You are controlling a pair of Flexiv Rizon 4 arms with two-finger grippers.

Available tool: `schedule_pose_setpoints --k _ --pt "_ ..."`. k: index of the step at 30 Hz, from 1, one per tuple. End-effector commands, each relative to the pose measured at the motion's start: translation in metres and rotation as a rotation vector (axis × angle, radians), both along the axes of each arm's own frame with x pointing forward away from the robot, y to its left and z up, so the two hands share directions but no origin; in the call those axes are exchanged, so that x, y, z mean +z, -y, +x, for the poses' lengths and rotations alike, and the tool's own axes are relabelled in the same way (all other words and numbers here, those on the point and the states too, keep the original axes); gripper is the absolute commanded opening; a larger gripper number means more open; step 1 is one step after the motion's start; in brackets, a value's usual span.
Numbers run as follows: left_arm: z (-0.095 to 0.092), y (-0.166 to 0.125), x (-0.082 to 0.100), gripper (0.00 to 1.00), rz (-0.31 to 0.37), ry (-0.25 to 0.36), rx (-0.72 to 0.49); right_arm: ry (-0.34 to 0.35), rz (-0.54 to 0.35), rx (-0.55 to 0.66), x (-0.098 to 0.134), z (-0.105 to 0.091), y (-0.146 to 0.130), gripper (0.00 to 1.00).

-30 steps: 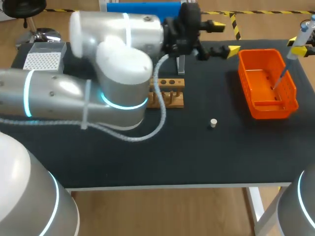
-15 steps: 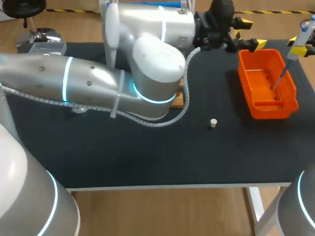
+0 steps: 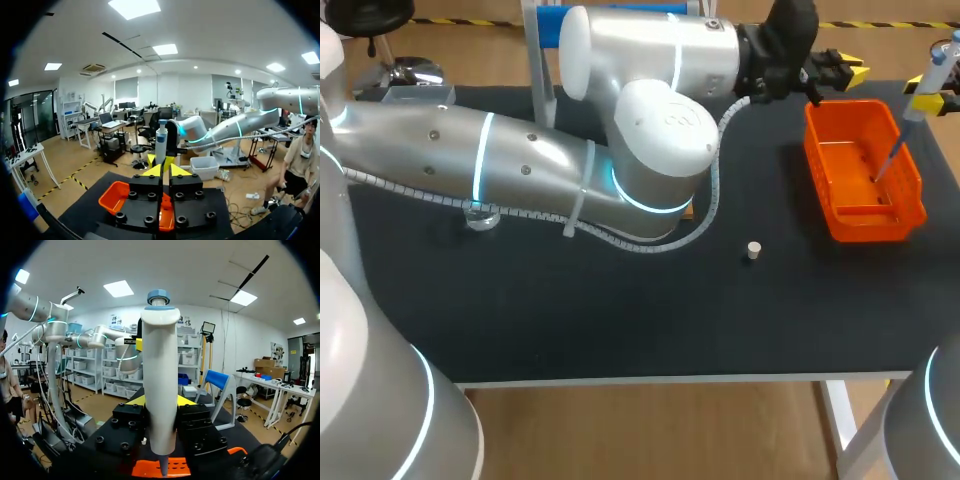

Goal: Invert the test tube, pick up the pipette, mount the tip to pipette, aspirate from beaker and dispense into the tube, eject the tip, return the pipette, and cap with the stopper.

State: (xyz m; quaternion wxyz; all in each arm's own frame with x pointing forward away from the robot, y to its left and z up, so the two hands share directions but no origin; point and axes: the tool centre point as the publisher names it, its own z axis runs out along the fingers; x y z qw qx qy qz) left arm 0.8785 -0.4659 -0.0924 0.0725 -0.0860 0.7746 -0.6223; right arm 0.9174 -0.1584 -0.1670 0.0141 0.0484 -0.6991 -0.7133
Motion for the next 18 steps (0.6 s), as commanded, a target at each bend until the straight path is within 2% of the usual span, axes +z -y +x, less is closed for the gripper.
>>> schedule_pose_setpoints --k 1,5,18 --pt "0.0 0.003 -0.005 0.0 -0.027 0.006 0.001 0.0 -0.002 0.001 0.0 0.0 0.0 0.0" --pt "0.0 0.003 -0.005 0.0 -0.027 0.006 0.001 0.0 -0.002 0.001 0.0 0.0 0.0 0.0" --pt "0.005 0.048 0.001 0.0 -0.067 0.027 -0.039 0.0 -0.002 0.001 0.0 0.0 0.0 0.0"
